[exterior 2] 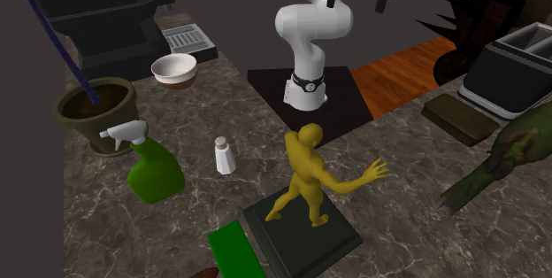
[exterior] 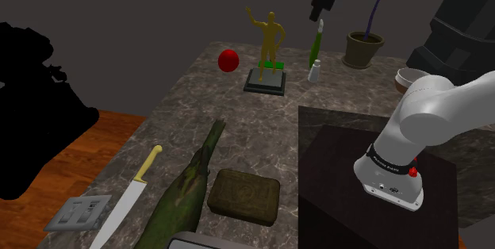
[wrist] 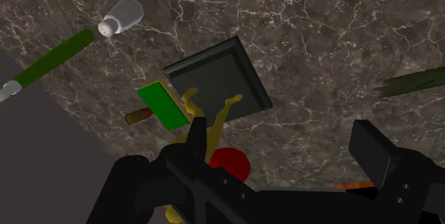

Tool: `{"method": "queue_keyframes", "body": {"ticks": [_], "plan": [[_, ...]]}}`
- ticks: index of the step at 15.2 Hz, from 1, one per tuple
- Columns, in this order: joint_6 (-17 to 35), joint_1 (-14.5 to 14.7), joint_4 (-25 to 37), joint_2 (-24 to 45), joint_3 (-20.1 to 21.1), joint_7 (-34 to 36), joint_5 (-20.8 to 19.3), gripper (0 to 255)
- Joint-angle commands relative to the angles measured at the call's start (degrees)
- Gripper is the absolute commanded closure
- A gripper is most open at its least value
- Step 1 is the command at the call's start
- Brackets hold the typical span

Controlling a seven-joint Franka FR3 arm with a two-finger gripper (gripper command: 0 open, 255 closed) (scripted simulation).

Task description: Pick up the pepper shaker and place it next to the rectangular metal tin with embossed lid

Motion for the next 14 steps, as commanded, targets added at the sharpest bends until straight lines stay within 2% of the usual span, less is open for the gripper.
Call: {"method": "queue_keyframes", "body": {"ticks": [1, 8, 14], "plan": [[0.0, 0.0, 0.0, 0.0, 0.0, 0.0, 0.0, 0], [7.2, -1.4, -6.6, 2.2, -8.8, -8.4, -2.4, 0], [13.7, -2.6, -9.6, 7.3, -16.4, -15.8, -4.1, 0]]}}
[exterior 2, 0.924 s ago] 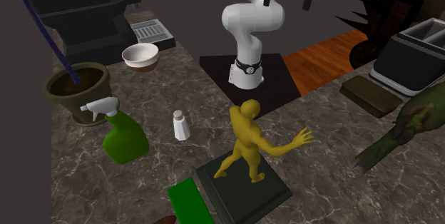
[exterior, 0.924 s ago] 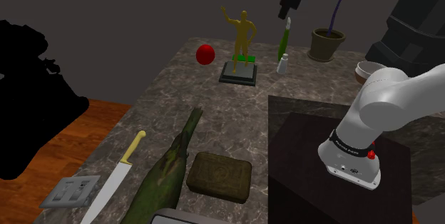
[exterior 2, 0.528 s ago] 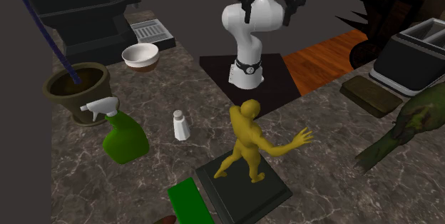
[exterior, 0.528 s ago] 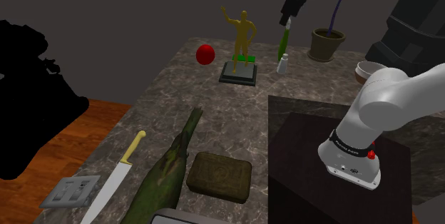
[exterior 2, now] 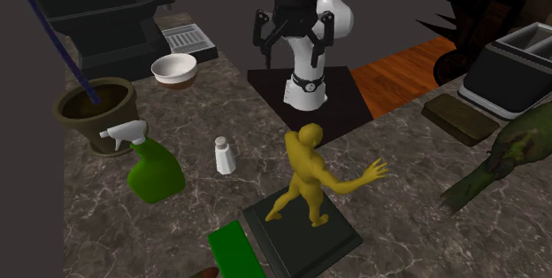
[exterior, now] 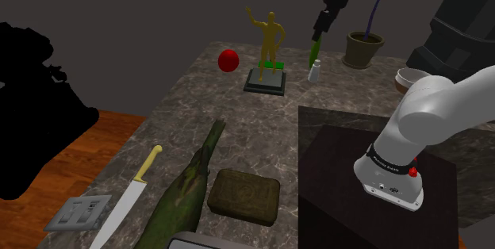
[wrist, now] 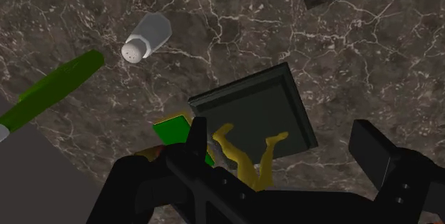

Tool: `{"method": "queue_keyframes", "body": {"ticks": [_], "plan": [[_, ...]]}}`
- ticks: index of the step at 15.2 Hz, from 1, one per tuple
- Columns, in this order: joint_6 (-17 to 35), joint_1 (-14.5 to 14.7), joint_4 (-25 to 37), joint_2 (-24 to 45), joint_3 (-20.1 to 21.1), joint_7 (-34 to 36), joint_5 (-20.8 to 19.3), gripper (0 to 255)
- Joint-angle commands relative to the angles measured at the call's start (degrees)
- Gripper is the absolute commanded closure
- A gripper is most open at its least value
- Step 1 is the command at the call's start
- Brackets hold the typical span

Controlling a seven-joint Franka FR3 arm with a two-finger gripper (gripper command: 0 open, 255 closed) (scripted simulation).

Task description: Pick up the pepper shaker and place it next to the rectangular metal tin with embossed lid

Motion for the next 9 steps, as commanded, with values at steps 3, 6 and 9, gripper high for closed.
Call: {"method": "queue_keyframes", "body": {"ticks": [3, 6, 9], "plan": [[4.6, -0.7, -0.9, 4.8, -5.5, -5.5, -0.9, 0], [7.9, -0.7, -0.9, 9.1, -9.5, -9.6, -0.9, 0], [11.2, -0.5, -0.2, 14.1, -13.5, -14.0, -0.2, 0]]}}
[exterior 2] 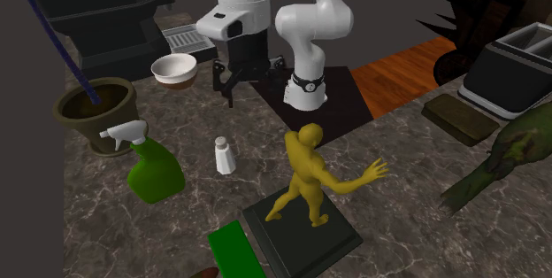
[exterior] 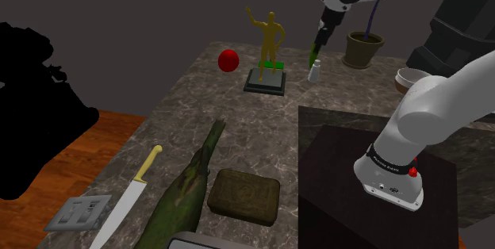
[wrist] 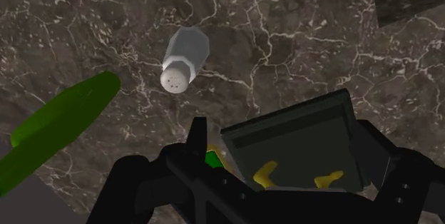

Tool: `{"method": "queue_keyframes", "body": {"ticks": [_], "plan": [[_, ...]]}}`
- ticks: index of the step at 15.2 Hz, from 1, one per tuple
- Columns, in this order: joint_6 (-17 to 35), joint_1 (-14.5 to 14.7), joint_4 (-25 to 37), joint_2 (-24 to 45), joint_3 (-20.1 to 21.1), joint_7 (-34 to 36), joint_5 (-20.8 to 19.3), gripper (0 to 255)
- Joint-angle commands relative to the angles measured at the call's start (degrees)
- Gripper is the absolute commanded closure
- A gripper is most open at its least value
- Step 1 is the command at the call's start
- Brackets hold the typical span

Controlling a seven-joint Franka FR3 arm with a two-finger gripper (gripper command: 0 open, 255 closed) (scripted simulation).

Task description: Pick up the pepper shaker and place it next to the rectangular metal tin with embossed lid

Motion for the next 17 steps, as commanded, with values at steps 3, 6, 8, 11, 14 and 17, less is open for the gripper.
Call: {"method": "queue_keyframes", "body": {"ticks": [3, 6, 8, 11, 14, 17], "plan": [[4.1, 0.6, 1.8, 7.6, -5.8, -6.8, 1.9, 0], [6.9, 1.5, 3.8, 14.0, -9.8, -12.5, 5.0, 0], [8.5, 2.1, 5.4, 18.8, -12.2, -16.7, 8.0, 0], [10.2, 2.3, 4.9, 20.5, -12.6, -17.9, 9.2, 0], [12.6, 2.6, 4.0, 22.3, -12.9, -18.9, 10.6, 0], [14.6, 2.8, 3.3, 23.9, -13.1, -20.0, 12.1, 0]]}}
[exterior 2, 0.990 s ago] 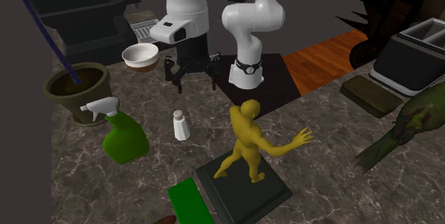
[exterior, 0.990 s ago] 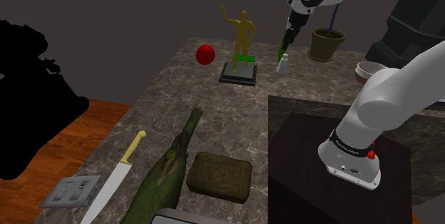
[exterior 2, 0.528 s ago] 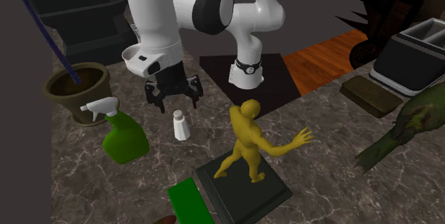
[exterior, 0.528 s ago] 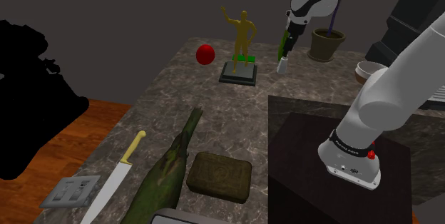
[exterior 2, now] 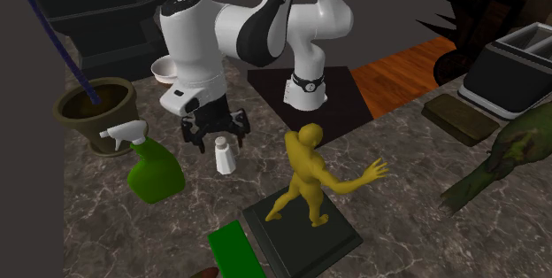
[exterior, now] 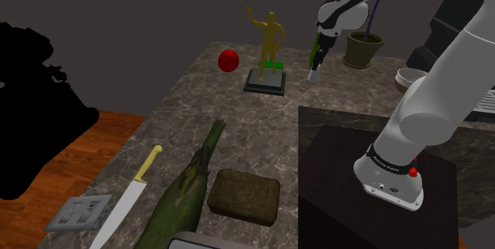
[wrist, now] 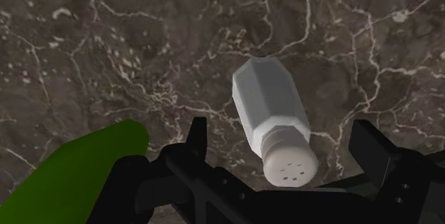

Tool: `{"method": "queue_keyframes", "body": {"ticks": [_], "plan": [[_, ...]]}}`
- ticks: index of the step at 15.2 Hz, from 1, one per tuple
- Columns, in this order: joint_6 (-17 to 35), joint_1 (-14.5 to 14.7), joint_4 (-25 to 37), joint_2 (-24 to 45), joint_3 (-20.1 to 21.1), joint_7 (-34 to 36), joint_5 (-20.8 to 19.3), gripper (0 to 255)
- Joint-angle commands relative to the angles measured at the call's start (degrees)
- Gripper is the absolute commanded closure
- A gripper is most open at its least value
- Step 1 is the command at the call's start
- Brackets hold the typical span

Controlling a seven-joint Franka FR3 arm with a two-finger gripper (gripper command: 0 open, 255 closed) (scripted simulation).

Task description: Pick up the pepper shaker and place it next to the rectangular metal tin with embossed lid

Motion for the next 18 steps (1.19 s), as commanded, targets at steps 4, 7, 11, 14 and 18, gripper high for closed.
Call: {"method": "queue_keyframes", "body": {"ticks": [4, 7, 11, 14, 18], "plan": [[0.5, 0.0, -0.2, 0.3, 0.0, -0.2, 0.3, 0], [0.5, 0.1, -0.2, 0.3, 0.0, -0.2, 0.3, 0], [0.5, 0.0, -0.2, 0.3, 0.0, -0.2, 0.3, 255], [0.5, 0.0, -0.2, 0.3, 0.0, -0.2, 0.3, 255], [-0.2, 0.0, 0.1, -0.3, 0.0, 0.2, -0.2, 255]]}}
